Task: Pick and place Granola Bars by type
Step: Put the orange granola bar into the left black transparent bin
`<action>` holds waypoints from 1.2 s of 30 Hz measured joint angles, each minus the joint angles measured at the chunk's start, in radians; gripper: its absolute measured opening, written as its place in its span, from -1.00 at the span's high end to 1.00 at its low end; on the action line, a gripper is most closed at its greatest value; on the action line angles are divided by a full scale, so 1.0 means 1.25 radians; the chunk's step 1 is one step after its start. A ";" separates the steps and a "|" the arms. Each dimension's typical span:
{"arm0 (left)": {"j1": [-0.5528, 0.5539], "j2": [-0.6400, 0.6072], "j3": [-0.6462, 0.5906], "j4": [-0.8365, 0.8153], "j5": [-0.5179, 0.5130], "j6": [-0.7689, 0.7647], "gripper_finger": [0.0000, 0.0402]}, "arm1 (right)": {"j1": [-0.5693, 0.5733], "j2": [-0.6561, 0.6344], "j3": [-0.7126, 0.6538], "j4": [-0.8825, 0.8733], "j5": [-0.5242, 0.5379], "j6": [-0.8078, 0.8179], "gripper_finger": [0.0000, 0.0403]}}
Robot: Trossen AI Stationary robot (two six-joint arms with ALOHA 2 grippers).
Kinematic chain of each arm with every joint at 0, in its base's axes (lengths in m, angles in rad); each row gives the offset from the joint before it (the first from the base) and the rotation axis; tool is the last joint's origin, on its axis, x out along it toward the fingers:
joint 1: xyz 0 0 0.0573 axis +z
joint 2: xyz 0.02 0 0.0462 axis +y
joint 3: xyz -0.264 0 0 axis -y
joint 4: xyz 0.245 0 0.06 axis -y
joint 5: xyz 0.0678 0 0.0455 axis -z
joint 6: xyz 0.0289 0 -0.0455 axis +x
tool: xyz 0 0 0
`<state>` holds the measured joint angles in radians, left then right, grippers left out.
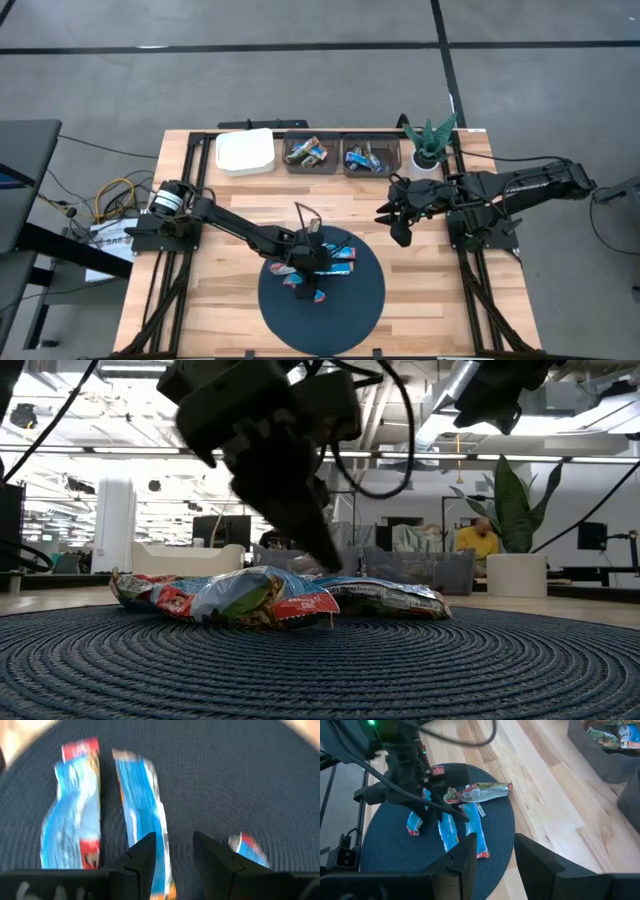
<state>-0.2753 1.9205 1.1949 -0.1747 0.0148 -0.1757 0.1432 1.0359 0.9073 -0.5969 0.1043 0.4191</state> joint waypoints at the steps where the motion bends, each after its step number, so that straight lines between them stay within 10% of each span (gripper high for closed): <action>1: 0.000 0.000 -0.001 -0.009 -0.001 -0.001 0.39 | 0.000 0.000 0.000 0.001 0.000 0.000 0.39; 23: 0.006 0.049 0.002 0.001 -0.010 -0.077 0.21 | 0.018 0.000 0.000 0.090 -0.168 -0.008 0.39; 36: 0.006 0.051 0.001 -0.018 -0.054 -0.101 0.79 | 0.018 0.000 0.000 0.090 -0.168 0.000 0.39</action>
<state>-0.2676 1.9839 1.1957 -0.1971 -0.0528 -0.3023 0.1658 1.0355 0.9073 -0.4850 -0.1055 0.4187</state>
